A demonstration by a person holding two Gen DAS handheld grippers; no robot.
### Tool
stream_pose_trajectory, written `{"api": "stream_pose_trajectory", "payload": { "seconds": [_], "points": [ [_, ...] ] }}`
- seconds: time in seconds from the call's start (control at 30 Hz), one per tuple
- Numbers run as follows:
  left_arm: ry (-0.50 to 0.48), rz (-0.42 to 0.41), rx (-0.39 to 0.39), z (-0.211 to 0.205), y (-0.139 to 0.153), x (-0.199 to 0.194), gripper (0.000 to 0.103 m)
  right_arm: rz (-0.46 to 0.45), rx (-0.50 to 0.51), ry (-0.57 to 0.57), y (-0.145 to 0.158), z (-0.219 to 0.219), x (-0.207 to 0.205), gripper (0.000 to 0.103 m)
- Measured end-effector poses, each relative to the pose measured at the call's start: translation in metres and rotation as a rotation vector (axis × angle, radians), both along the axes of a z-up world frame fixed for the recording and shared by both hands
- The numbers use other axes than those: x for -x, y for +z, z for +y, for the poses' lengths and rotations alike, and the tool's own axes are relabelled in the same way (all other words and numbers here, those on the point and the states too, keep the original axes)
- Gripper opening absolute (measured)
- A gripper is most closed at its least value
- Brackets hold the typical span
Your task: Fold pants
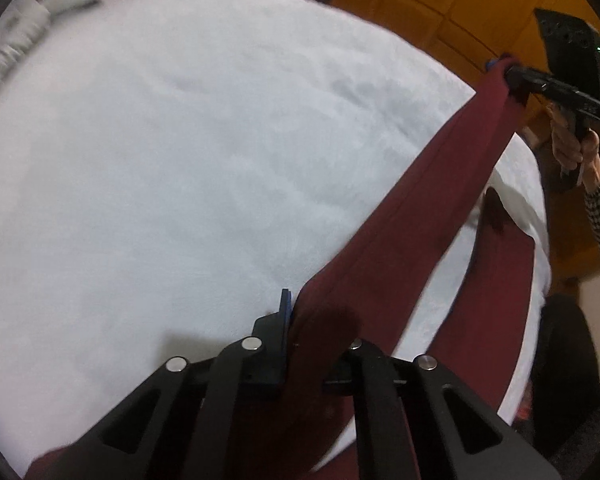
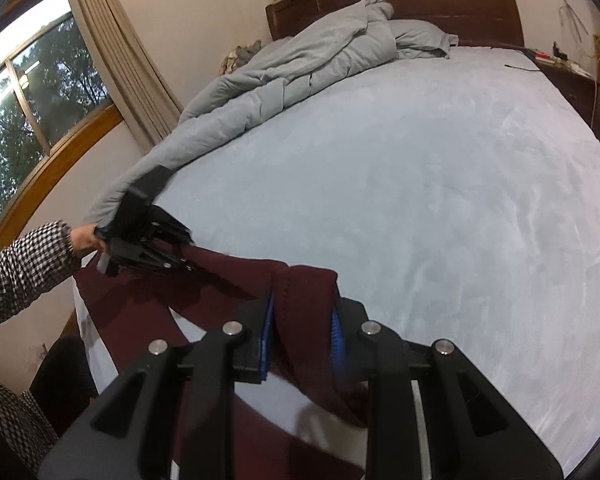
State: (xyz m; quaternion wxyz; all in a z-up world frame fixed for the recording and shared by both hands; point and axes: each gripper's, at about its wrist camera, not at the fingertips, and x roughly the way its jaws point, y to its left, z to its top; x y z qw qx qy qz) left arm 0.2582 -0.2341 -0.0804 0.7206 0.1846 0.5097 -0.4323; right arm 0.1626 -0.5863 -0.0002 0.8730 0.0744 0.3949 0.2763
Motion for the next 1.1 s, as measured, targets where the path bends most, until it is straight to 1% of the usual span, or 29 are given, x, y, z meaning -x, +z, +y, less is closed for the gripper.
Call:
{"api": "stream_pose_trajectory", "payload": {
  "seconds": [0.03, 0.07, 0.1, 0.13, 0.17, 0.2, 0.27, 0.33, 0.37, 0.43, 0.47, 0.53, 0.57, 0.6, 0.63, 0.67, 0.7, 0.73, 0.77, 0.83, 0.9, 0.93, 1.03, 1.07, 1.1],
  "points": [
    [0.013, -0.052, -0.011, 0.002, 0.009, 0.013, 0.008, -0.006, -0.004, -0.004, 0.0, 0.0, 0.007, 0.022],
    [0.023, -0.086, -0.02, 0.002, 0.016, 0.023, 0.008, -0.011, -0.001, -0.008, -0.001, 0.0, 0.013, 0.022],
    [0.035, -0.134, -0.034, 0.001, 0.024, 0.04, 0.008, -0.014, 0.007, -0.013, -0.002, 0.001, 0.02, 0.022],
    [0.044, -0.181, -0.059, 0.0, 0.03, 0.058, 0.008, -0.014, 0.012, -0.017, -0.003, 0.001, 0.027, 0.022],
    [0.046, -0.211, -0.074, -0.001, 0.033, 0.07, 0.008, -0.011, 0.015, -0.02, -0.007, 0.001, 0.037, 0.022],
    [0.051, -0.246, -0.088, -0.003, 0.035, 0.091, 0.008, -0.008, 0.023, -0.027, -0.011, 0.002, 0.047, 0.022],
    [0.052, -0.264, -0.115, -0.005, 0.033, 0.116, 0.008, 0.001, 0.03, -0.037, -0.019, 0.004, 0.064, 0.023],
    [0.048, -0.28, -0.148, -0.012, 0.024, 0.148, 0.008, 0.015, 0.036, -0.049, -0.029, 0.005, 0.084, 0.023],
    [0.047, -0.29, -0.157, -0.014, 0.021, 0.156, 0.008, 0.03, 0.044, -0.055, -0.036, 0.007, 0.093, 0.023],
    [0.048, -0.28, -0.178, -0.018, 0.008, 0.18, 0.008, 0.059, 0.07, -0.062, -0.05, 0.008, 0.109, 0.023],
    [0.042, -0.294, -0.193, -0.02, 0.002, 0.19, 0.008, 0.076, 0.08, -0.064, -0.058, 0.01, 0.119, 0.024],
    [0.017, -0.322, -0.248, -0.028, -0.019, 0.212, 0.008, 0.119, 0.08, -0.075, -0.075, 0.011, 0.133, 0.027],
    [0.021, -0.337, -0.266, -0.028, -0.029, 0.219, 0.008, 0.139, 0.083, -0.082, -0.081, 0.012, 0.138, 0.034],
    [0.031, -0.346, -0.282, -0.029, -0.04, 0.224, 0.009, 0.17, 0.084, -0.093, -0.089, 0.012, 0.144, 0.045],
    [0.041, -0.357, -0.292, -0.029, -0.047, 0.226, 0.01, 0.187, 0.081, -0.1, -0.093, 0.011, 0.149, 0.051],
    [0.053, -0.385, -0.292, -0.03, -0.054, 0.229, 0.01, 0.202, 0.07, -0.111, -0.096, 0.01, 0.157, 0.056],
    [0.062, -0.397, -0.291, -0.032, -0.056, 0.23, 0.01, 0.217, 0.057, -0.122, -0.097, 0.01, 0.164, 0.064],
    [0.068, -0.415, -0.293, -0.034, -0.058, 0.231, 0.011, 0.234, 0.039, -0.139, -0.097, 0.007, 0.171, 0.067],
    [0.069, -0.428, -0.297, -0.035, -0.06, 0.231, 0.011, 0.239, 0.02, -0.151, -0.096, 0.006, 0.178, 0.07],
    [0.077, -0.444, -0.301, -0.038, -0.062, 0.231, 0.01, 0.248, -0.06, -0.178, -0.093, -0.001, 0.19, 0.074],
    [0.079, -0.456, -0.305, -0.038, -0.063, 0.233, 0.011, 0.278, -0.184, -0.199, -0.093, -0.009, 0.202, 0.08],
    [0.081, -0.456, -0.303, -0.037, -0.064, 0.233, 0.011, 0.296, -0.235, -0.207, -0.093, -0.011, 0.206, 0.081],
    [0.086, -0.456, -0.304, -0.036, -0.064, 0.235, 0.011, 0.339, -0.247, -0.237, -0.095, -0.007, 0.206, 0.081],
    [0.085, -0.458, -0.308, -0.037, -0.064, 0.234, 0.012, 0.369, -0.245, -0.233, -0.1, -0.003, 0.203, 0.081],
    [0.084, -0.46, -0.309, -0.034, -0.065, 0.242, 0.012, 0.399, -0.222, -0.241, -0.104, -0.001, 0.199, 0.081]
  ]
}}
